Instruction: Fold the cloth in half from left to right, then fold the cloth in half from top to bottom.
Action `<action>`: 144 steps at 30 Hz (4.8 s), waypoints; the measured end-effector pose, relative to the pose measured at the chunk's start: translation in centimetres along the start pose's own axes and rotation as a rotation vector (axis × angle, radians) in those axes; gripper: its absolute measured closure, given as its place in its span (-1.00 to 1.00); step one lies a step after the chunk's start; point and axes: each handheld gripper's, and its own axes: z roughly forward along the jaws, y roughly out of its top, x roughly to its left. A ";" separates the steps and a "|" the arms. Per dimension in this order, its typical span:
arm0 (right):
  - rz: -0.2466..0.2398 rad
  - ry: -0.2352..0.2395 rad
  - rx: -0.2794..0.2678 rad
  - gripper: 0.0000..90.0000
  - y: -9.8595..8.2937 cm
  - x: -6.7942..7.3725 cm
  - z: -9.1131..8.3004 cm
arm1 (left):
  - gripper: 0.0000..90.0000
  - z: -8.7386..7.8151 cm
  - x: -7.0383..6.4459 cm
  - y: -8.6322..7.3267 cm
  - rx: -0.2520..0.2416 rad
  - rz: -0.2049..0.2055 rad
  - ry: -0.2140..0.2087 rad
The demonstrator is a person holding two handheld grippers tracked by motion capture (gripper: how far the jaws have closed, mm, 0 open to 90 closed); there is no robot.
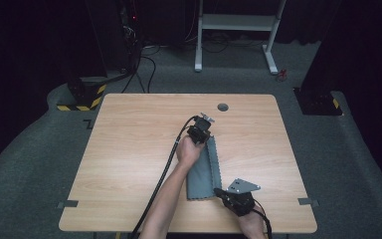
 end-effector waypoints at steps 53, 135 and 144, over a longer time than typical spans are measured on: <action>-0.008 -0.068 0.081 0.74 2.8 -4.4 4.2 | 0.03 -7.9 -2.3 -11.3 -0.049 0.052 -0.055; 0.004 -0.022 0.042 0.65 0.6 -3.0 0.7 | 0.19 -11.7 -2.8 -16.9 -0.125 -0.035 -0.133; -0.014 -0.046 0.036 0.67 3.5 -5.0 3.8 | 0.17 -8.0 0.1 -11.9 -0.094 -0.061 -0.052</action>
